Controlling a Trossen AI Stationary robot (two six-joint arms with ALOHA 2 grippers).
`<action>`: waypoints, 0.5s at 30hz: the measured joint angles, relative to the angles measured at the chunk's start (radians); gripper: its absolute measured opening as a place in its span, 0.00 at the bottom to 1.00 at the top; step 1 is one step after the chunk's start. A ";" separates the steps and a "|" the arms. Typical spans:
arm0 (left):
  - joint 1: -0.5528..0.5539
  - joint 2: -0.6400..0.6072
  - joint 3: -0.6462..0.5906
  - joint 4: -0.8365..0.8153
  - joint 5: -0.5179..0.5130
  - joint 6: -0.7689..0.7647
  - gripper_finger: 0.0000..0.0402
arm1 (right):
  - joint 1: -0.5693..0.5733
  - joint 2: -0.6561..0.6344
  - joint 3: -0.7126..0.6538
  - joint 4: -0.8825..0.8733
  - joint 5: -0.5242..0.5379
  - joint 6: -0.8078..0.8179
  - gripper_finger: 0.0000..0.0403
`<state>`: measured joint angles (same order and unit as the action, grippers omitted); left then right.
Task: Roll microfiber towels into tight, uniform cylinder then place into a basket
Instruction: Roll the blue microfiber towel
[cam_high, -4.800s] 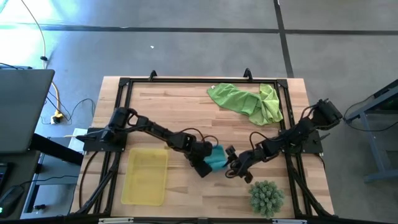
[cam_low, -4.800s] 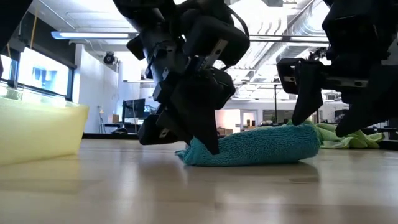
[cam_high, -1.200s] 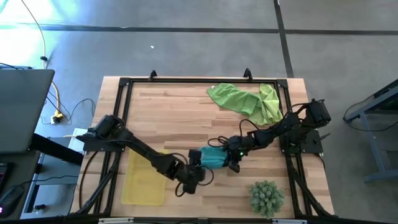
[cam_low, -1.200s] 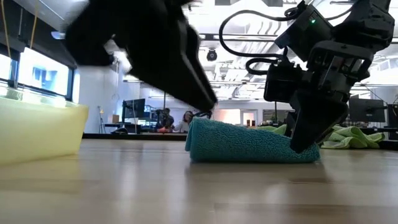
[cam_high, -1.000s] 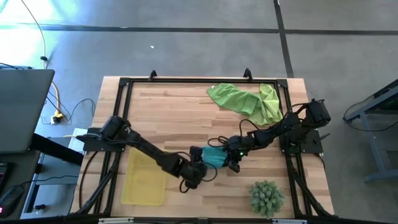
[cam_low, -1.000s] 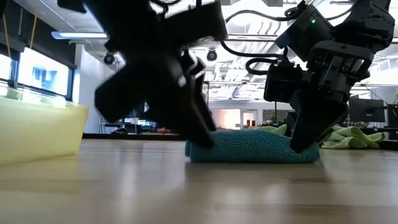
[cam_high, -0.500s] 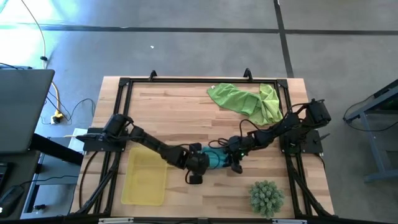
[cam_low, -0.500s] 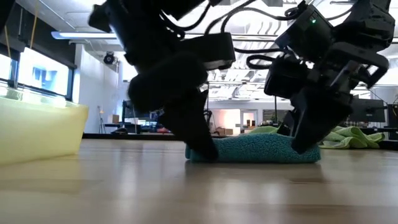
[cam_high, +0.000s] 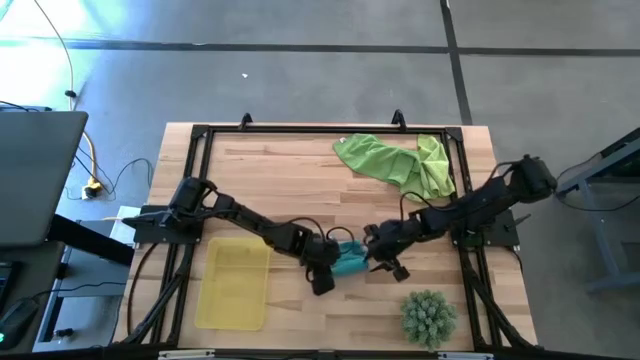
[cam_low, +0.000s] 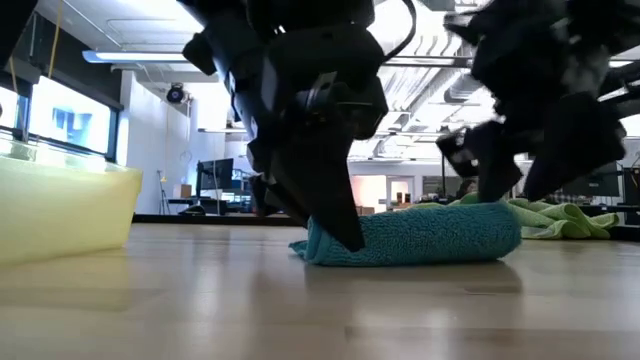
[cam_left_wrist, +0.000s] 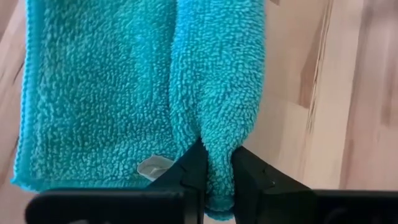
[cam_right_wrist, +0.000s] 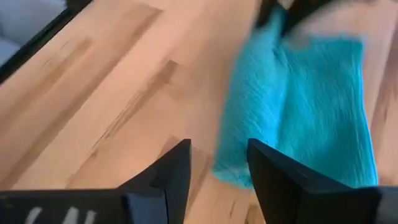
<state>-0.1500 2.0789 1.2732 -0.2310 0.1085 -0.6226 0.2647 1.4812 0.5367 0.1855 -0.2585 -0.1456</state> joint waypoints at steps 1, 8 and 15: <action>0.003 0.000 0.000 -0.001 0.000 -0.017 0.10 | 0.021 -0.001 0.001 0.006 0.019 -0.034 0.37; 0.014 0.000 0.000 0.000 -0.001 -0.053 0.09 | 0.158 0.026 0.002 0.016 0.282 -0.151 0.38; 0.014 0.000 -0.002 0.003 0.001 -0.084 0.09 | 0.183 0.064 0.003 0.051 0.420 -0.144 0.38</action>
<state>-0.1364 2.0789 1.2716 -0.2279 0.1097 -0.7063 0.4480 1.5456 0.5396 0.2368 0.1612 -0.2897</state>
